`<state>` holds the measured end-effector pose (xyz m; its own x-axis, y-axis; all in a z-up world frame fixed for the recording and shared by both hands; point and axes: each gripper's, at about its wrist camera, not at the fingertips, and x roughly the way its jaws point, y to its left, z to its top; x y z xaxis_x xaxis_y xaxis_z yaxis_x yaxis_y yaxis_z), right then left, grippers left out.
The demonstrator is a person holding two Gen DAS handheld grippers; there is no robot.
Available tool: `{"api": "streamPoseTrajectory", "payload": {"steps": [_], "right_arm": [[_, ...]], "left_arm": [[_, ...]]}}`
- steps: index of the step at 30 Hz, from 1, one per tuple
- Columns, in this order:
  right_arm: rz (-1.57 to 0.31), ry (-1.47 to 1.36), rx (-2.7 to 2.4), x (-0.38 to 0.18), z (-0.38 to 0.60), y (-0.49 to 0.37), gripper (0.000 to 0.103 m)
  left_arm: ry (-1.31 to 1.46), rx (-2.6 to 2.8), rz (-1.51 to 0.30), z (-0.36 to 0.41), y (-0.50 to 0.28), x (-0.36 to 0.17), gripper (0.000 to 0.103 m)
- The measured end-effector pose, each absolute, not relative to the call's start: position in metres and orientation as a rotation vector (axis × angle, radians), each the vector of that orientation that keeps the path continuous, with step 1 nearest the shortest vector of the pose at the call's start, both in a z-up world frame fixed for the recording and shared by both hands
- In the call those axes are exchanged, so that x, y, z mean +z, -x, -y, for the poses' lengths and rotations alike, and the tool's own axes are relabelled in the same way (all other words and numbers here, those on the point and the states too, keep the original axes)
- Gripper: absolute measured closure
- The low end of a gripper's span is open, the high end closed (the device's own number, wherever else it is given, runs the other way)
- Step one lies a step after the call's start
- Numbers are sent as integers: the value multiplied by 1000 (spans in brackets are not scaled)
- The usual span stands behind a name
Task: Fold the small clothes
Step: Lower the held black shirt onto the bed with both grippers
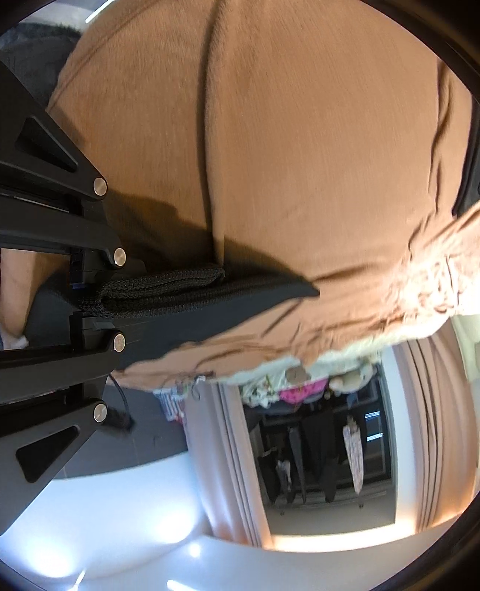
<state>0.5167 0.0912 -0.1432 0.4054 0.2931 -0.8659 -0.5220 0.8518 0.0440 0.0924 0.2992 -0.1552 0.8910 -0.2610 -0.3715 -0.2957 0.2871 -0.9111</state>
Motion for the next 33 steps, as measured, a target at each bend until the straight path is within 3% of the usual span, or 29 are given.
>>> {"api": "streamPoseTrajectory", "payload": {"steps": [16,33], "right_arm": [[-1068,166,601,-151,-56,-450,89],[-1170,58,660,-162,-18,-419,89]], "left_arm": [[1291,-220,-397,-292,-132,-102,96],[1199,-369,-415,-258,-186,-49,96]]}}
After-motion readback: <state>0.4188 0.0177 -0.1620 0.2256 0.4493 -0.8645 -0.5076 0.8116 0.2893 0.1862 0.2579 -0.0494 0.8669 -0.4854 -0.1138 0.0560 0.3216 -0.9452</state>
